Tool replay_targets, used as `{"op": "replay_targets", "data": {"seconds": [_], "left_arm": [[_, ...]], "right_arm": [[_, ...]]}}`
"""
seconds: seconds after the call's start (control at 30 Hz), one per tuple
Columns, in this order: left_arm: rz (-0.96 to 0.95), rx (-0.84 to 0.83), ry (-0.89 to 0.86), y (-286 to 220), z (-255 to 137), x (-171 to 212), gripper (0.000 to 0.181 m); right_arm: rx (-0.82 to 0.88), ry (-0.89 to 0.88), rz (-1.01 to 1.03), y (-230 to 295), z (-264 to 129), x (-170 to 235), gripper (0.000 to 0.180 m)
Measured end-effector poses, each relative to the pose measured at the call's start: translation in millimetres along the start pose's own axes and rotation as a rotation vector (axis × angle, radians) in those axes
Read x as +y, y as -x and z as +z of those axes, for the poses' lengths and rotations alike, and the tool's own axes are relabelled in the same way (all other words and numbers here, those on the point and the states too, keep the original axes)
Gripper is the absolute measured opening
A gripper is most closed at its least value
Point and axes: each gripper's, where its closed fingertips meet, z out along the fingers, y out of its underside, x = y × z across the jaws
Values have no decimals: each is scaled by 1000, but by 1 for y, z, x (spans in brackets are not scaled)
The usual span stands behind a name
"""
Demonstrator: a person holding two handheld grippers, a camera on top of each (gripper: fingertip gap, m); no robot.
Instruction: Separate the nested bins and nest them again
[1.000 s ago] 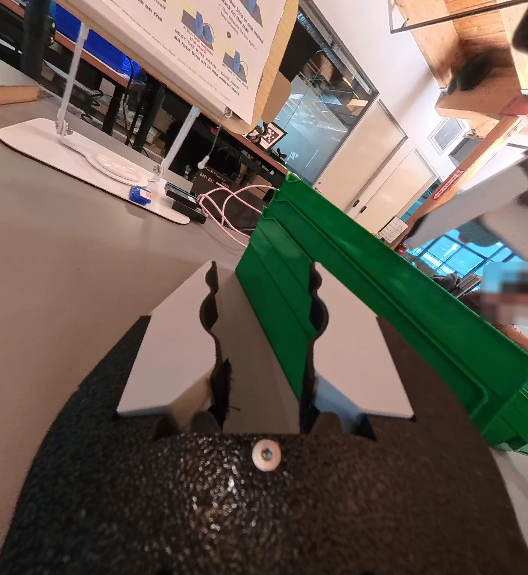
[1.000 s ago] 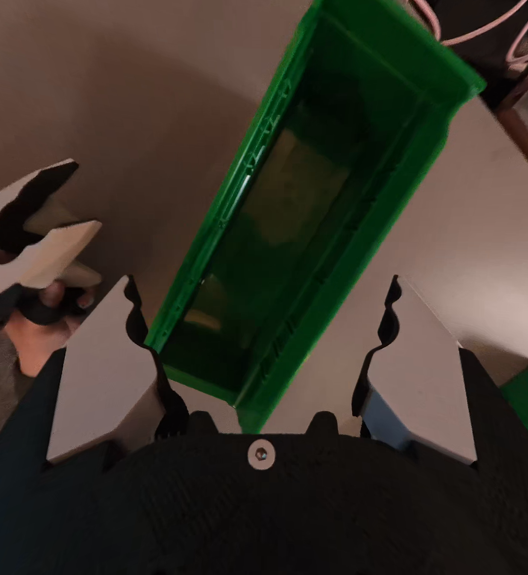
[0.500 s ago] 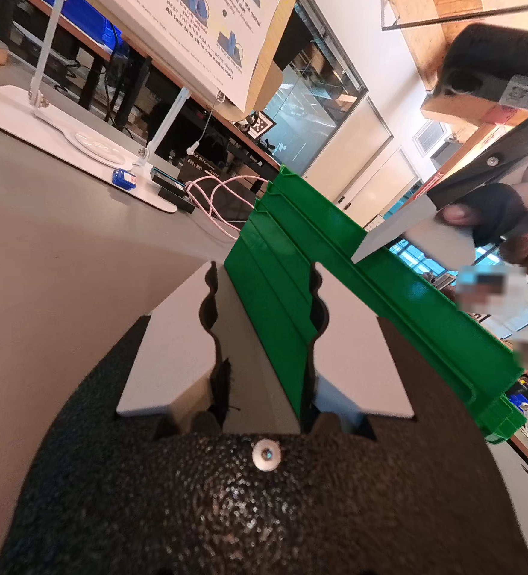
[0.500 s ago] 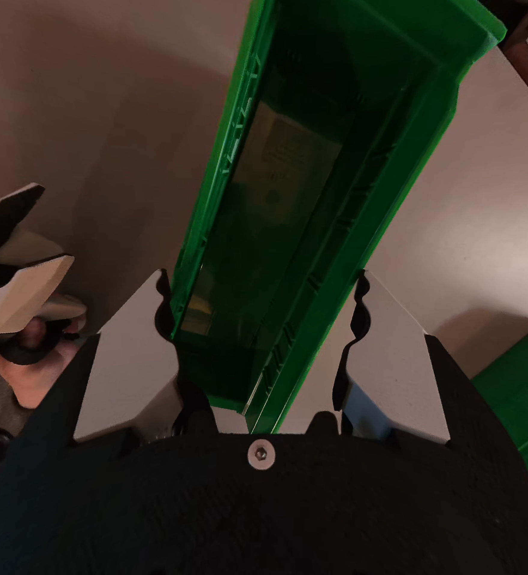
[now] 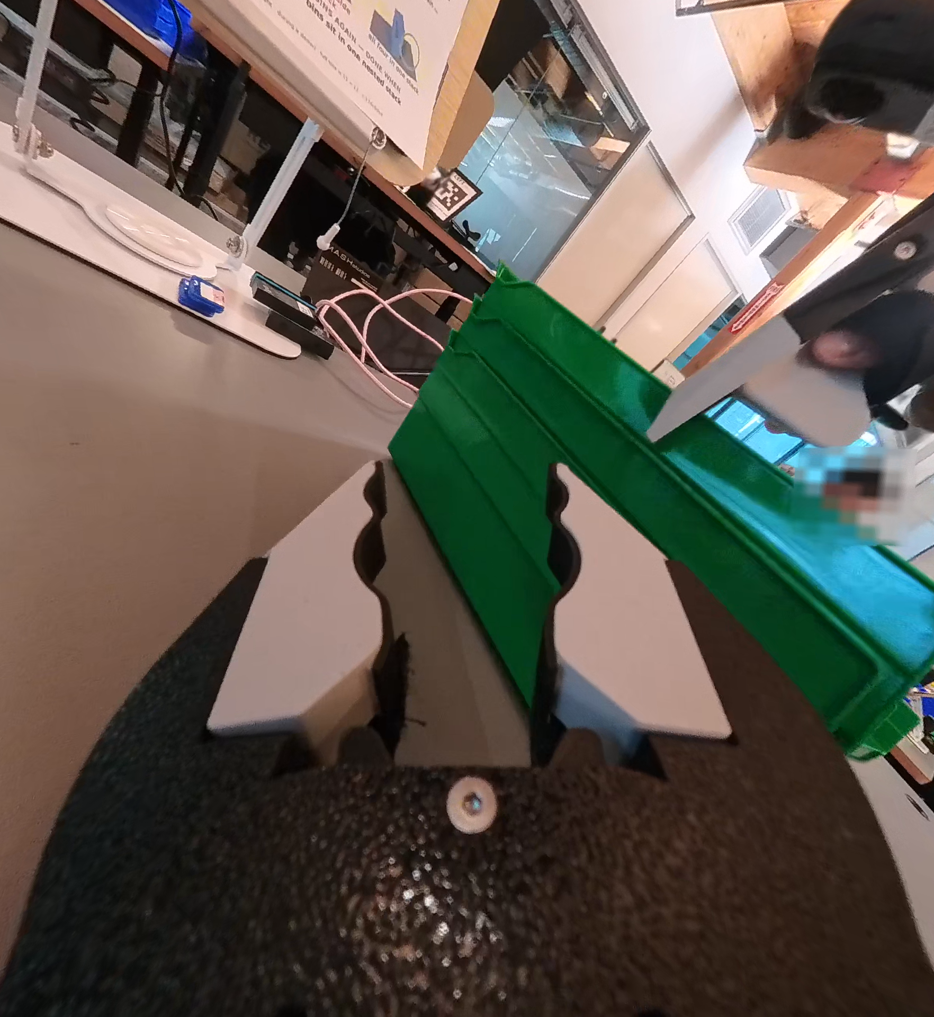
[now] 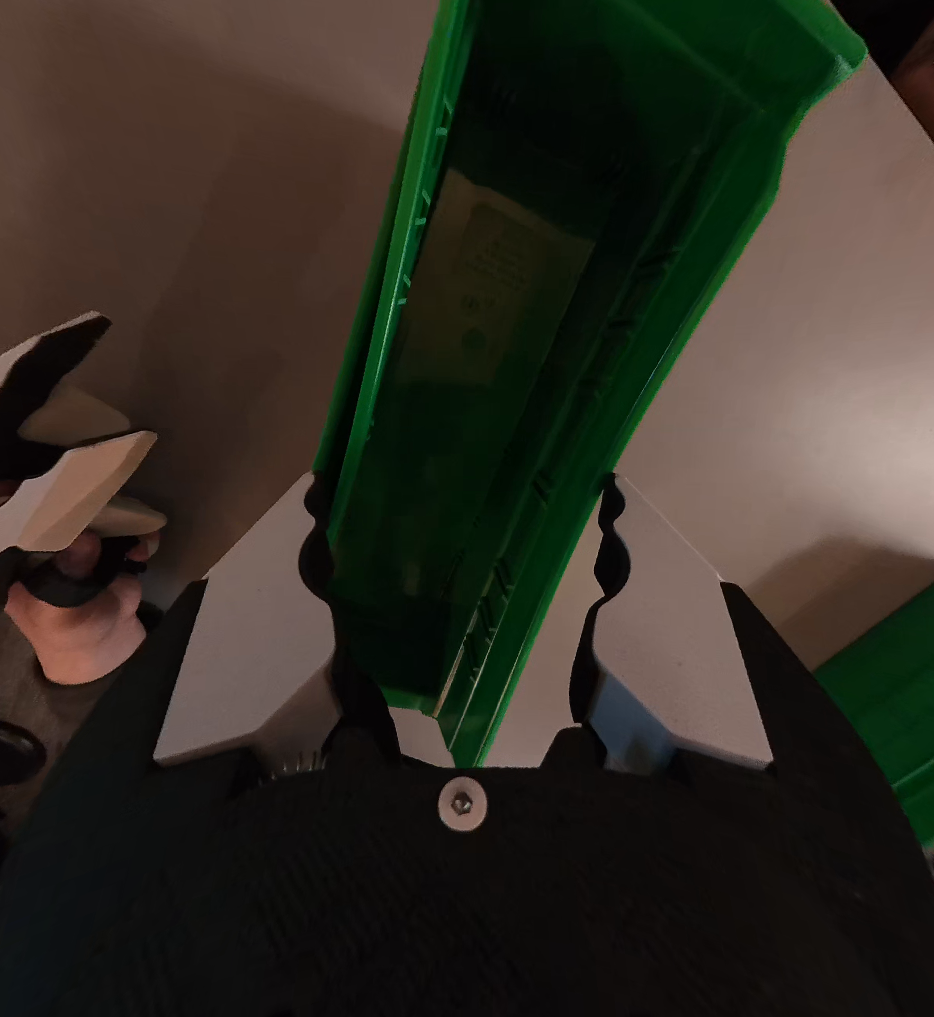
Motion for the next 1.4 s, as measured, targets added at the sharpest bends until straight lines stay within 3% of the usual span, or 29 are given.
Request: {"op": "replay_targets", "data": {"seconds": [0.43, 0.5, 0.53, 0.6, 0.67, 0.77, 0.9, 1.03, 1.23, 1.4], "left_arm": [[-10, 10, 31, -1, 3, 6, 56], [-10, 12, 36, -1, 3, 7, 56], [-11, 13, 39, -1, 4, 7, 56], [-14, 15, 43, -1, 4, 8, 56], [-18, 18, 47, -2, 4, 9, 56], [-18, 18, 47, -2, 4, 10, 55], [-18, 17, 53, -2, 4, 11, 56], [-21, 14, 52, -1, 4, 11, 56], [-31, 21, 52, -1, 4, 11, 56], [-32, 31, 74, -3, 6, 15, 56]], "right_arm": [[50, -30, -30, -7, -16, -5, 92], [-99, -116, -35, 17, -29, -17, 15], [-39, -174, -51, 11, -39, -27, 4], [171, -214, -154, -12, -57, -34, 3], [168, -204, -142, -13, -67, -31, 4], [84, -249, -116, -12, -83, -32, 21], [41, -254, -85, -33, -82, -22, 82], [-137, -199, 20, -33, -55, -6, 142], [-141, -104, 6, -28, -5, 8, 150], [-145, -84, -24, -16, 7, 4, 141]]}}
